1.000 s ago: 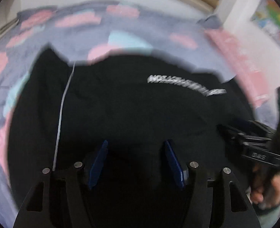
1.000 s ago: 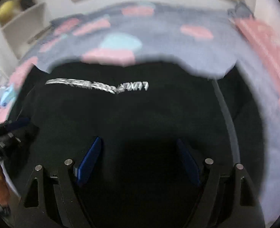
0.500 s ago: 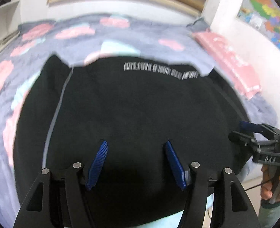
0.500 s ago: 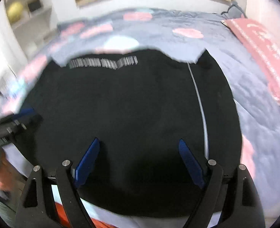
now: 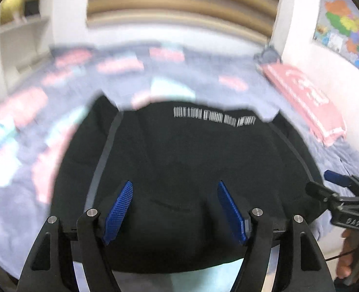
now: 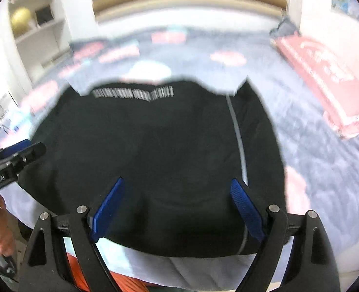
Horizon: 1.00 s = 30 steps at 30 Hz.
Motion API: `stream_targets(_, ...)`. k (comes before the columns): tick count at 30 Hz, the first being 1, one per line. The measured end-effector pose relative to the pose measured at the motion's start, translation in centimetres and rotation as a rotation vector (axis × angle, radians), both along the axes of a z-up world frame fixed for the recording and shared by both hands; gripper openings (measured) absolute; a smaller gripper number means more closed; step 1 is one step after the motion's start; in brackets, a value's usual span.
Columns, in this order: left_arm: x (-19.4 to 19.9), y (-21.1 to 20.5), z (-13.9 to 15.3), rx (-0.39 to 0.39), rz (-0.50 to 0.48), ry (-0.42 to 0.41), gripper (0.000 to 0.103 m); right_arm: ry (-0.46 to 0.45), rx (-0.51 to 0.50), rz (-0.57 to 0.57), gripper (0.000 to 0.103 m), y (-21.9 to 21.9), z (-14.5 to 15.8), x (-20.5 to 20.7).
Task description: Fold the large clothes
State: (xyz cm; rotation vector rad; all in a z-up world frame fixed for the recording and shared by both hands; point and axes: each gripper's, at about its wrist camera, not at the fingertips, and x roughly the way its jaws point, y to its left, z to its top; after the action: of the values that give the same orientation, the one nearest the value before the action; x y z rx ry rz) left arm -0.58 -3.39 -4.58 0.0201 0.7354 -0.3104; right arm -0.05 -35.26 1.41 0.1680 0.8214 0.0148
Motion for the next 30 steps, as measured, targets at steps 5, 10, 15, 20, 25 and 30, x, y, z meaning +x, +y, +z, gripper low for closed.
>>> stream_targets(5, -4.2, -0.2, 4.3, 0.104, 0.076, -0.122, 0.074, -0.14, 0.023, -0.009, 0.094, 0.3, 5.0, -3.4)
stream_targets(10, -7.8, 0.3, 6.5, 0.179, 0.181, -0.214, 0.074, -0.186, 0.022, -0.004, 0.095, 1.0, 7.7, -5.9)
stream_targets(15, -10.1, 1.2, 7.9, 0.111, 0.159, -0.247, 0.074, -0.206, 0.016, -0.001, 0.095, 1.6, 8.6, -7.4)
stream_targets(20, -10.7, 1.2, 7.7, 0.106, 0.156, -0.236, 0.075, -0.176, 0.01, -0.016, 0.095, 1.5, 7.8, -7.5)
stream_targets(25, -10.0, 0.8, 6.9, 0.102, 0.156, -0.211, 0.075, -0.129, 0.03, -0.034, 0.095, 1.1, 6.4, -6.8)
stream_targets(30, -9.0, 0.4, 6.1, 0.096, 0.162, -0.176, 0.075, -0.099, 0.054, -0.062, 0.095, 0.3, 5.3, -6.2)
